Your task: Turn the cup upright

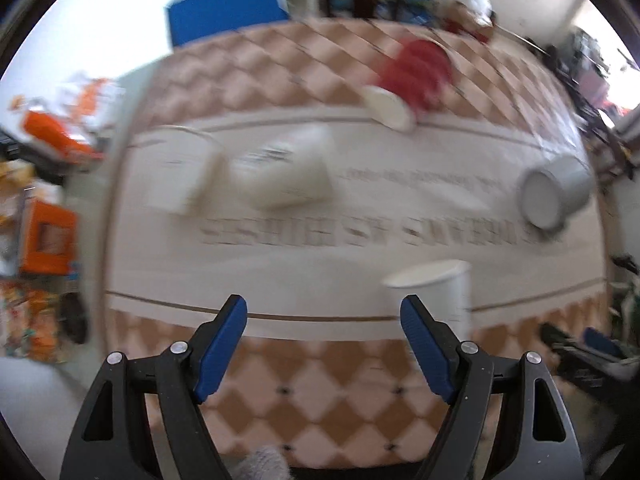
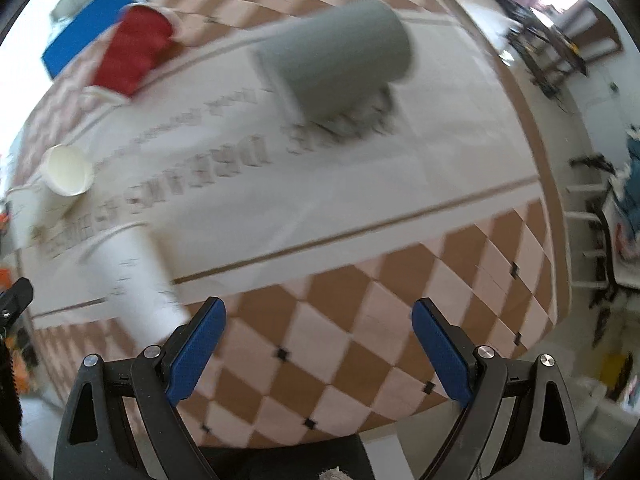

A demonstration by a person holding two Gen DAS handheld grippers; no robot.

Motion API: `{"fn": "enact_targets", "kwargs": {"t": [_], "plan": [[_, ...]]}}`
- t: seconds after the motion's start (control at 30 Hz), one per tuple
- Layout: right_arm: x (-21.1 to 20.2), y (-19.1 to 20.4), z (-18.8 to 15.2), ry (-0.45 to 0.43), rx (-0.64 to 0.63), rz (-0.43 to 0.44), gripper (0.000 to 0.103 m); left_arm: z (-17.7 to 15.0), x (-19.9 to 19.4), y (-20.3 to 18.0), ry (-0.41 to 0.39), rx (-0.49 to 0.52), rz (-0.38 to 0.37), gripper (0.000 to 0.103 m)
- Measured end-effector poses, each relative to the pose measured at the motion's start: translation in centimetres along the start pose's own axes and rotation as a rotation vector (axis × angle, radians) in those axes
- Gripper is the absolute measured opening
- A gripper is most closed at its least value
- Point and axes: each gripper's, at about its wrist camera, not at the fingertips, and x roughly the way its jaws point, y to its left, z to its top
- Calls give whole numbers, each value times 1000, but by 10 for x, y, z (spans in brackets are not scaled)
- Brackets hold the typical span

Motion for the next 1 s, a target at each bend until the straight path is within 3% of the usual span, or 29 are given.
{"fn": "enact_targets", "kwargs": {"t": [0.13, 0.17, 0.27, 0.4, 0.67, 0.77, 0.87, 1.0], "plan": [[-12, 37, 5, 8, -126, 52, 95, -14, 2, 43, -42, -59, 79, 80], [-13, 50, 6, 13, -166, 60, 95, -16, 6, 50, -39, -75, 86, 88], [-12, 87, 9, 47, -278, 74, 95, -25, 27, 65, 4, -132, 50, 101], [6, 129, 11, 123, -389, 42, 89, -30, 53, 75, 46, -162, 72, 101], [35, 158, 10, 212, -442, 11, 84, -36, 74, 83, 50, -190, 69, 103], [44, 160, 12, 232, -438, 9, 77, -36, 79, 82, 66, -185, 66, 103], [49, 161, 14, 241, -424, 15, 62, -34, 82, 79, 74, -160, 81, 103], [46, 152, 16, 208, -384, 48, 61, -31, 82, 74, 76, -139, 110, 103]]}}
